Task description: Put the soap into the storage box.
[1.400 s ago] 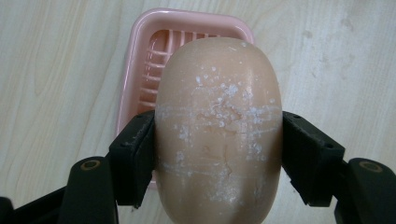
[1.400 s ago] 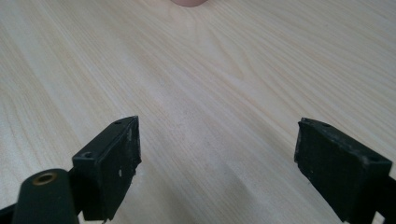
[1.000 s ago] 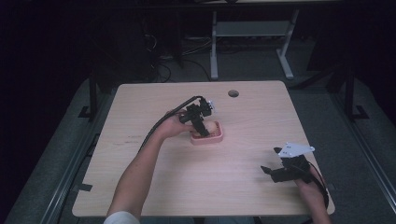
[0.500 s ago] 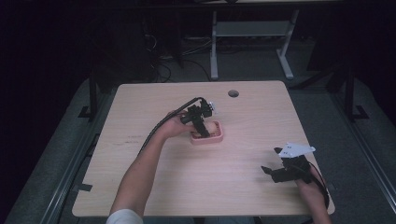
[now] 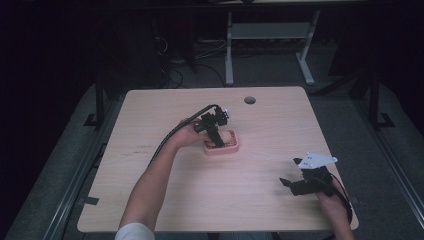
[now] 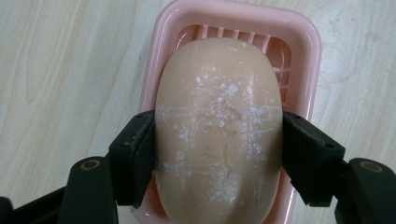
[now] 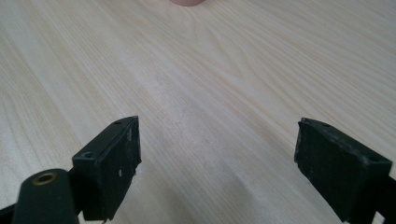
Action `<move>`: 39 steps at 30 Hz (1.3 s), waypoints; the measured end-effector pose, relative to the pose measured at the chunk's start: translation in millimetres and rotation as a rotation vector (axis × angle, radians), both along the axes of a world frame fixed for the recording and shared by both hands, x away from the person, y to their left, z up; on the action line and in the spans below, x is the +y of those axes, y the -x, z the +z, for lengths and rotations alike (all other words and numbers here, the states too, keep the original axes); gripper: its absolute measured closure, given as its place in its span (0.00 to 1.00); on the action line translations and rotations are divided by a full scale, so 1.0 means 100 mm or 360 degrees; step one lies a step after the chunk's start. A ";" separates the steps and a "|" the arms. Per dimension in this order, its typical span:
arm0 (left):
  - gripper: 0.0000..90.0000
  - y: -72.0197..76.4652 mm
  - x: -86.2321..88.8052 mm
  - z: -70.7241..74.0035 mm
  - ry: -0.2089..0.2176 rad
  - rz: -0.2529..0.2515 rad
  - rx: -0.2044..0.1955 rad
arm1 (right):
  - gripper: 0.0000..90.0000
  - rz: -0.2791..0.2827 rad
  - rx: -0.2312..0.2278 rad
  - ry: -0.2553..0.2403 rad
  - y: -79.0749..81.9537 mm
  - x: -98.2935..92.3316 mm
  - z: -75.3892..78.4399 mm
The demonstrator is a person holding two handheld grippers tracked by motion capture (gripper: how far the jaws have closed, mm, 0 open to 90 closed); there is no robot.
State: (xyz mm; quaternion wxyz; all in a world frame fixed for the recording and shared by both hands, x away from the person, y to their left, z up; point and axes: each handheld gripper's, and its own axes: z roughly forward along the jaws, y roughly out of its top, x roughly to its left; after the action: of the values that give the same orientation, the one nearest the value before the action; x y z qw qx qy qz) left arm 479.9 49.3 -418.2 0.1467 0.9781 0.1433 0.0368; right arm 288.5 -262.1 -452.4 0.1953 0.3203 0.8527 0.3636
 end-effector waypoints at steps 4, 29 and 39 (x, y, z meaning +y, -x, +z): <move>0.36 0.00 -0.01 0.00 -0.0011 -0.0004 -0.0012 | 0.15 0.0001 0.0002 0.0004 0.00 0.00 0.00; 0.30 0.12 0.04 0.15 0.0023 -0.0020 -0.0062 | 0.16 0.0004 0.0007 0.0005 0.00 0.03 0.00; 0.29 0.24 0.25 0.22 0.0062 0.0006 -0.0061 | 0.16 0.0007 0.0003 0.0028 -0.01 0.06 -0.01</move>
State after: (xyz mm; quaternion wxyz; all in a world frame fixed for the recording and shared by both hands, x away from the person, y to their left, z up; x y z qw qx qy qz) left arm 456.2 74.1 -396.1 0.1684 0.9738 0.1431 0.0529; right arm 289.2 -256.0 -453.7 0.1964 0.3171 0.8567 0.3563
